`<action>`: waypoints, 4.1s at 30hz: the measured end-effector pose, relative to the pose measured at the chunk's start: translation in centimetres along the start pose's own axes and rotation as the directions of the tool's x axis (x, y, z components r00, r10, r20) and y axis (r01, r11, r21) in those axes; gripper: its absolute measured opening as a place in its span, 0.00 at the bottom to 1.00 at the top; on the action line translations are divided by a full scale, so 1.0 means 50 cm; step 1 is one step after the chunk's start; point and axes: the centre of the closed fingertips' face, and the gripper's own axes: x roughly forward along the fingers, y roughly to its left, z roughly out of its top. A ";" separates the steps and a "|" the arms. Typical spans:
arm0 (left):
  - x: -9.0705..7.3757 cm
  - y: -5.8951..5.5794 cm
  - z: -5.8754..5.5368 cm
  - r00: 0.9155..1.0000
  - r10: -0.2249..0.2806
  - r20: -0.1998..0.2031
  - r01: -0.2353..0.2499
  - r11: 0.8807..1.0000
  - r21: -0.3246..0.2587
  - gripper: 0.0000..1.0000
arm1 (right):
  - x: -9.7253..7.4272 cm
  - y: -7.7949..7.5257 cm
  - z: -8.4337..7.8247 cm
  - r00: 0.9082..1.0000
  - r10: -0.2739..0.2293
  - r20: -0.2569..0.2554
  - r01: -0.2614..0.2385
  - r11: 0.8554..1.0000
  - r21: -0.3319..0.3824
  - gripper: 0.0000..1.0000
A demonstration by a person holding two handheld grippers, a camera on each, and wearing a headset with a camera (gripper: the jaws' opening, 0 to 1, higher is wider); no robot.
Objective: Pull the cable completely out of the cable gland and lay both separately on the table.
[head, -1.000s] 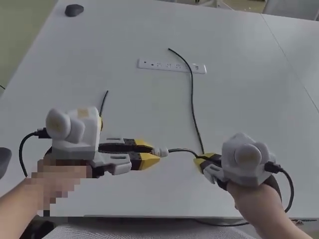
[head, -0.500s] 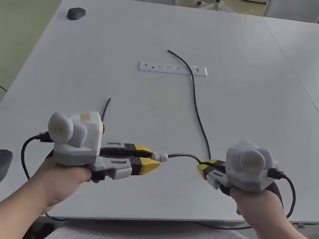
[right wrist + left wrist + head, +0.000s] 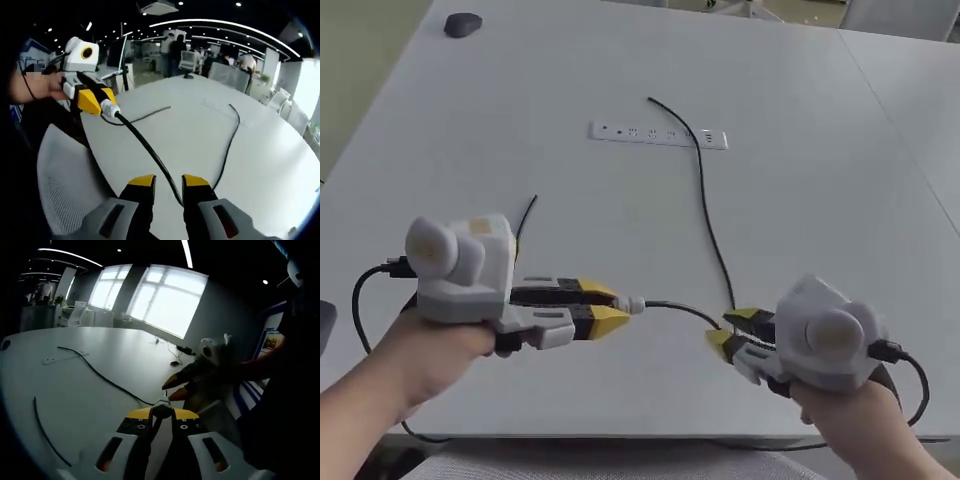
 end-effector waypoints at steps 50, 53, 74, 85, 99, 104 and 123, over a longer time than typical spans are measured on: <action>0.008 -0.016 -0.013 0.999 0.024 -0.038 -0.021 0.997 0.070 0.14 | 0.029 0.075 0.054 0.999 0.039 -0.024 -0.043 0.978 -0.206 0.00; 0.009 -0.019 -0.016 0.999 0.025 -0.043 -0.022 0.997 0.069 0.14 | 0.033 0.059 0.035 0.999 0.022 -0.038 -0.028 0.987 -0.161 0.00; 0.011 -0.026 -0.033 0.997 0.034 -0.066 -0.030 0.997 0.068 0.14 | 0.062 -0.002 -0.134 0.985 -0.019 -0.174 0.068 0.958 0.277 0.00; 0.012 -0.026 -0.036 0.996 0.034 -0.078 -0.029 0.997 0.074 0.15 | 0.053 0.001 -0.135 0.987 -0.032 -0.156 0.079 0.949 0.304 0.00; 0.004 -0.018 -0.034 0.997 0.045 -0.062 -0.041 0.997 0.067 0.15 | 0.033 -0.002 -0.100 0.997 -0.042 -0.072 0.050 0.993 0.111 0.10; 0.004 -0.016 -0.036 0.997 0.040 -0.066 -0.036 0.998 0.053 0.15 | 0.011 0.008 -0.061 0.997 -0.036 -0.064 0.032 0.998 -0.056 0.19; 0.011 -0.021 -0.049 0.995 0.029 -0.095 -0.023 0.998 0.063 0.15 | 0.029 0.140 0.076 0.989 0.136 -0.056 -0.146 0.859 -0.491 0.10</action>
